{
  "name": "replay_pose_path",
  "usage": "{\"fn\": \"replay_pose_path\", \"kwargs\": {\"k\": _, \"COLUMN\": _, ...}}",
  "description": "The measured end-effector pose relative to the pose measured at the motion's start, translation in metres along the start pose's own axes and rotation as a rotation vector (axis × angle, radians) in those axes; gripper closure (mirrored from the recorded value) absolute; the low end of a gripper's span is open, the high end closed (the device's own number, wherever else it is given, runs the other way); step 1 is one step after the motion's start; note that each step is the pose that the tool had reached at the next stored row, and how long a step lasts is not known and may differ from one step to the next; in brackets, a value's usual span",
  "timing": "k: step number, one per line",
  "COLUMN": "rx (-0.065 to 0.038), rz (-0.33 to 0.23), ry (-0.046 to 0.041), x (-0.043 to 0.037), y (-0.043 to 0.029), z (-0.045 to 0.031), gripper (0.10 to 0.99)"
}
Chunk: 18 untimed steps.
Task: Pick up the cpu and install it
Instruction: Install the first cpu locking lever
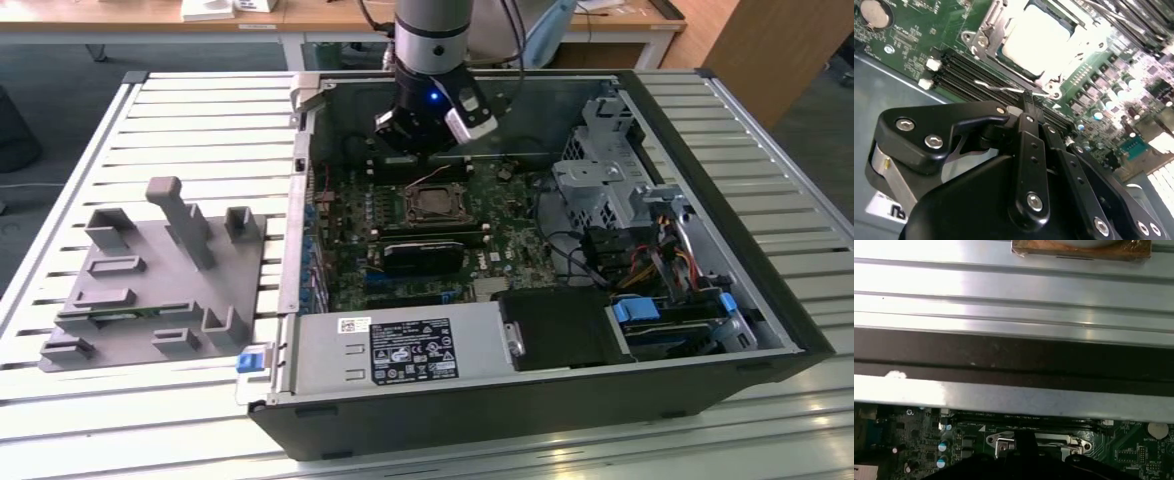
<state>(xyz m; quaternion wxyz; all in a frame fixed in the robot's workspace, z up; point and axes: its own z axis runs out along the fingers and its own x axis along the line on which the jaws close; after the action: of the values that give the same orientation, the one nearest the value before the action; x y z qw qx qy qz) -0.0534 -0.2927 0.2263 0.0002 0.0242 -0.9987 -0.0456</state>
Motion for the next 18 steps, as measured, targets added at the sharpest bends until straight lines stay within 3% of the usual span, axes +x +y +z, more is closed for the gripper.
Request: {"fn": "replay_pose_path", "kwargs": {"k": 18, "rx": 0.001, "rz": 0.000, "ry": 0.0001, "x": -0.0197, "y": 0.0034, "z": 0.0066, "gripper": 0.980}}
